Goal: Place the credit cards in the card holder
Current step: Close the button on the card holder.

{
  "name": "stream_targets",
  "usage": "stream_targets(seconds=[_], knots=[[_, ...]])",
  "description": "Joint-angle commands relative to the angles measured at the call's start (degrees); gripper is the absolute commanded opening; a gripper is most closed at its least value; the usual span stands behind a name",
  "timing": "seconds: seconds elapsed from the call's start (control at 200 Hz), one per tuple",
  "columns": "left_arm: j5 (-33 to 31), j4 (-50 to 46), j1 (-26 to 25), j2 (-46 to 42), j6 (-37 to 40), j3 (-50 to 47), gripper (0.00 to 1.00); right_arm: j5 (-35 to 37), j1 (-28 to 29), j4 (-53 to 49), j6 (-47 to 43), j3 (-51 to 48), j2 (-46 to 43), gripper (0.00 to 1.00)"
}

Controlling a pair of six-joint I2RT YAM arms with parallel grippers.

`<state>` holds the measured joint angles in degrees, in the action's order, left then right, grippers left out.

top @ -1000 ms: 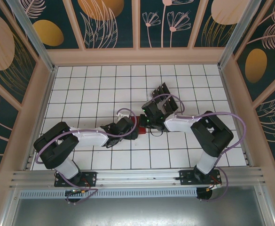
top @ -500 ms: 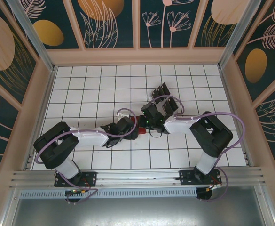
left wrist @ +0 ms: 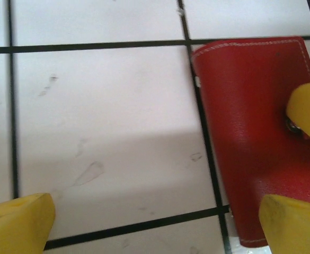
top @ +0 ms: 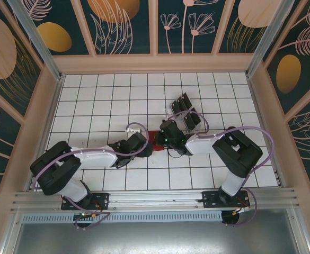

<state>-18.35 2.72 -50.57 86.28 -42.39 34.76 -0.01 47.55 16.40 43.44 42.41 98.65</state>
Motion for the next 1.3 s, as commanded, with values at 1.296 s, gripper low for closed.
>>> stream_targets(seconds=[1.296], knots=[[-3.1,-6.4,6.2,-1.8,-2.6,4.7,0.99,14.4,13.6,-27.3,3.8,-2.4,17.9,0.00]])
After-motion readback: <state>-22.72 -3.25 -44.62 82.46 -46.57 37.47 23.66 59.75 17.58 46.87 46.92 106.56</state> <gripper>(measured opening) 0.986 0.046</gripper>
